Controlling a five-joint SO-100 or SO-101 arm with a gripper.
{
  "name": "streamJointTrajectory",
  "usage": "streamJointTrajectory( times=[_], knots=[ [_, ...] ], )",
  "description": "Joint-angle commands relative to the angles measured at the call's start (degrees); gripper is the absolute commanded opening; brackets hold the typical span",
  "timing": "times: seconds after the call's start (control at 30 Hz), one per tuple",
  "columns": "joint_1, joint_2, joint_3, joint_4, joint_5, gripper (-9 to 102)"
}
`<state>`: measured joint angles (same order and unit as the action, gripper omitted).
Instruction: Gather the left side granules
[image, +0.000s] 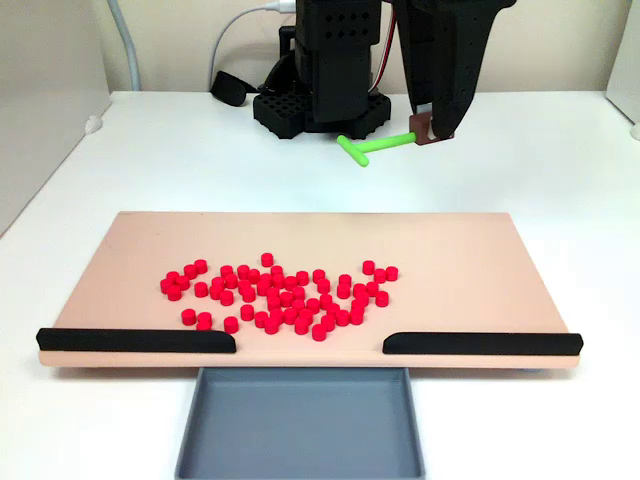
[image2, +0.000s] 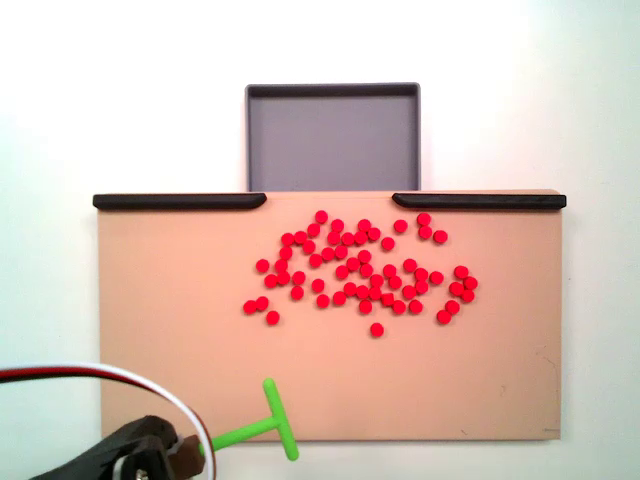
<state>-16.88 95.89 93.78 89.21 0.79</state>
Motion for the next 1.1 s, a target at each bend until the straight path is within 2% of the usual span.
streamJointTrajectory(
  times=[0.0, 0.43, 0.83, 1.07],
  knots=[
    [-1.7, -0.8, -3.5, -0.3, 2.0, 0],
    [-4.4, -11.3, -14.5, -0.3, 7.8, 0],
    [-4.8, -18.5, -18.2, -2.5, 15.6, 0],
    [-6.0, -21.9, -21.8, -2.5, 15.6, 0]
  ],
)
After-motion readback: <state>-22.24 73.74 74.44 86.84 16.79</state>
